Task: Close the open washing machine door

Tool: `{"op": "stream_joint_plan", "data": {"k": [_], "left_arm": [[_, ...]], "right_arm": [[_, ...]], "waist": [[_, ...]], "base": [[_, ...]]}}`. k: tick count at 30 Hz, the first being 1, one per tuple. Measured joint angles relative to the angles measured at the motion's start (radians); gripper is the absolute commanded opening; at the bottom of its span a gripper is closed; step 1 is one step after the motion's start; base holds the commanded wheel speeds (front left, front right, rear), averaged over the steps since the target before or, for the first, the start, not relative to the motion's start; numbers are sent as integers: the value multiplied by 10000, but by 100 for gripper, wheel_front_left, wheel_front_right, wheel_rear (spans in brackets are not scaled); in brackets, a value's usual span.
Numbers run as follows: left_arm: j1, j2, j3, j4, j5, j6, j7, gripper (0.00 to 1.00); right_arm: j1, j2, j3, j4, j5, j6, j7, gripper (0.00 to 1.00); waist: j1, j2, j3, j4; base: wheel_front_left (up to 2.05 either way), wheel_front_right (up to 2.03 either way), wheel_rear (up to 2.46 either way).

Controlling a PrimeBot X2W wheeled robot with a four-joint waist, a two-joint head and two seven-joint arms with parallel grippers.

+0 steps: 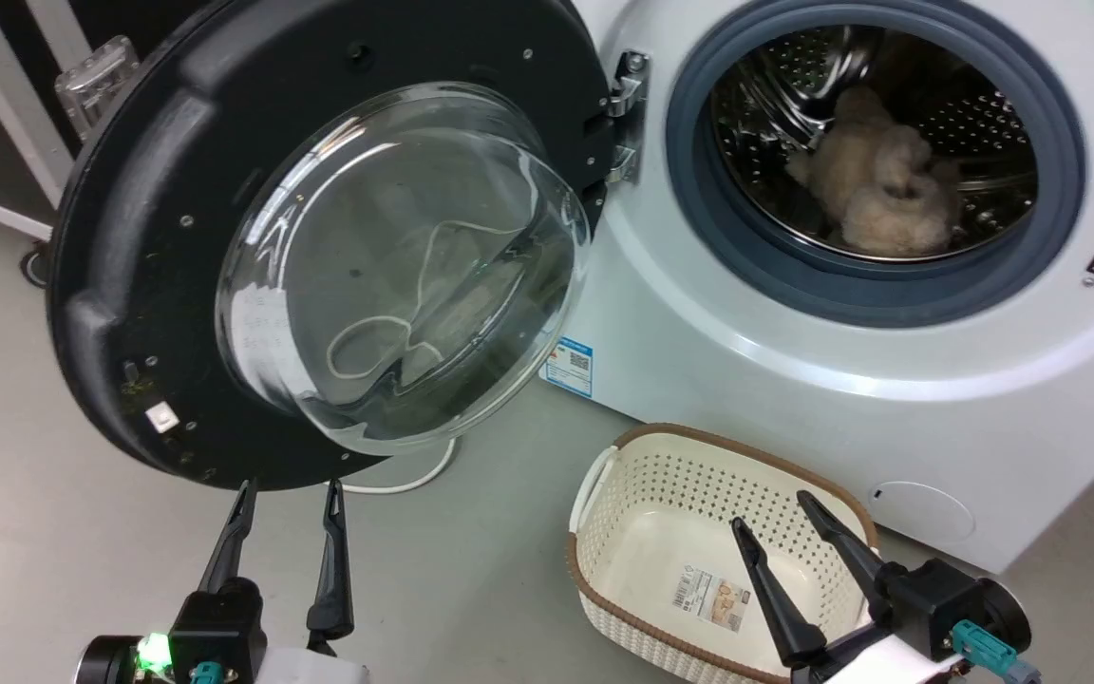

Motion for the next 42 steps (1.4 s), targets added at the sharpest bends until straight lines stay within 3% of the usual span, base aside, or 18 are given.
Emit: {"op": "stream_joint_plan", "data": {"k": [15,16,17,18,27,33,37,40,42], "left_arm": [[125,12,-109,0,-35,56,-309,100],[144,13,-123,8,-42,54,-311,83],[173,19,-132,25,-56,48,-343,45],[198,27,-150,65,-65,36,-385,0],[160,42,98,-184,-570,-322,-598,0],[-1014,336,1490,-1143,-1557,-993,-738,0],[-1942,757,2485,-907,-2637,-1267,-704,0],[-2931,1009,3179,-343,-4071,-1394,58,0],[-3679,1511,3568,155,-4794,-1471,744,0]], "right_arm": [[-1,-115,336,217,303,0,-313,100],[-1,-117,355,230,314,0,-316,100],[-1,-117,380,245,316,0,-341,100],[-1,-119,401,257,316,0,-351,100],[47,-115,474,280,420,0,-583,100],[265,-245,267,52,405,0,-740,100],[238,-487,272,-56,393,0,-740,100],[221,-667,194,-115,403,0,-740,100],[217,-757,155,-163,416,0,-740,100]], "waist": [[0,0,16,631],[0,0,16,671],[0,0,15,713],[0,0,14,753],[-1,0,41,1220],[1,0,467,1373],[2,0,814,1063],[2,0,1099,820],[2,0,1291,676]], "base": [[0,0,0],[0,0,0],[0,0,0],[0,0,0],[0,0,0],[0,0,0],[0,0,0],[0,0,0],[0,0,0]]}}
